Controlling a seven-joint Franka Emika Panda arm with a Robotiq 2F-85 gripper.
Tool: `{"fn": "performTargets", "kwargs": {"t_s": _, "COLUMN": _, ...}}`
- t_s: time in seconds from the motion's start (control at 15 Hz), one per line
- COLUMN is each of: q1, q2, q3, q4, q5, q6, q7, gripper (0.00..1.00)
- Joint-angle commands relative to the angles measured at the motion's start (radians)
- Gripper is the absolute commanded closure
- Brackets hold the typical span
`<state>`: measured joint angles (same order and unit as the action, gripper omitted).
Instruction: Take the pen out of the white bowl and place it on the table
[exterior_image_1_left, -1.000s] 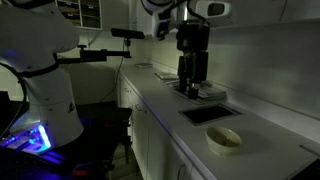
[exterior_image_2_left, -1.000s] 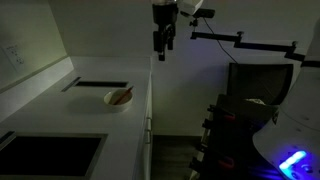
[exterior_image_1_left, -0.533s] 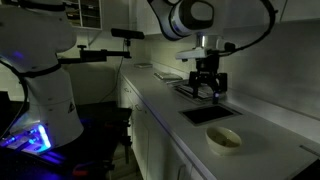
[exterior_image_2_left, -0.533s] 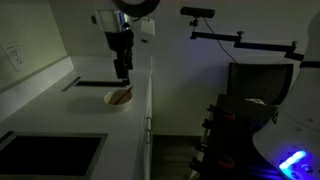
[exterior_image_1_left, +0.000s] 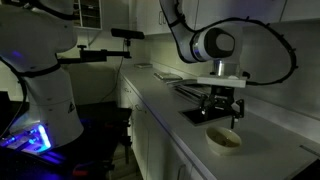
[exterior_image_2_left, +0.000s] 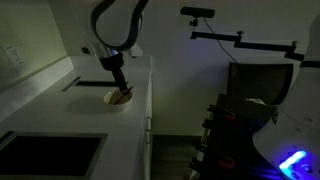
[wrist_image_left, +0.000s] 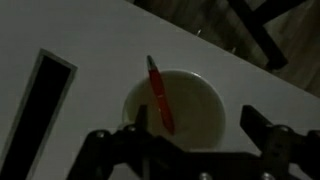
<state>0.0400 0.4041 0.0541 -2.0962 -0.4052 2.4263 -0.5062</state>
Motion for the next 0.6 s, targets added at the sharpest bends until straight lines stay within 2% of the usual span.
{"fn": "performTargets", "kwargs": {"t_s": 0.0, "q1": -0.013, "q2": 0.057, "q3": 0.001, "q4": 0.067, "q5": -0.039, "q6": -0.033, "q7": -0.066, "gripper": 0.11}}
{"fn": "performTargets", "kwargs": {"t_s": 0.07, "q1": -0.019, "q2": 0.074, "q3": 0.004, "q4": 0.085, "q5": -0.033, "q6": -0.04, "q7": -0.074, "gripper": 0.22}}
{"fn": "performTargets", "kwargs": {"t_s": 0.13, "q1": -0.024, "q2": 0.089, "q3": 0.005, "q4": 0.1, "q5": -0.027, "q6": -0.049, "q7": -0.079, "gripper": 0.18}}
{"fn": "performTargets", "kwargs": {"t_s": 0.2, "q1": -0.029, "q2": 0.103, "q3": 0.008, "q4": 0.115, "q5": -0.02, "q6": -0.062, "q7": -0.094, "gripper": 0.2}}
{"fn": "performTargets", "kwargs": {"t_s": 0.27, "q1": -0.029, "q2": 0.113, "q3": 0.006, "q4": 0.123, "q5": -0.026, "q6": -0.068, "q7": -0.092, "gripper": 0.3}}
{"fn": "performTargets", "kwargs": {"t_s": 0.33, "q1": -0.03, "q2": 0.124, "q3": 0.006, "q4": 0.131, "q5": -0.028, "q6": -0.073, "q7": -0.099, "gripper": 0.27}}
{"fn": "performTargets", "kwargs": {"t_s": 0.47, "q1": -0.029, "q2": 0.143, "q3": 0.004, "q4": 0.145, "q5": -0.033, "q6": -0.084, "q7": -0.1, "gripper": 0.34}}
{"fn": "performTargets", "kwargs": {"t_s": 0.53, "q1": -0.03, "q2": 0.15, "q3": 0.006, "q4": 0.151, "q5": -0.029, "q6": -0.089, "q7": -0.102, "gripper": 0.3}}
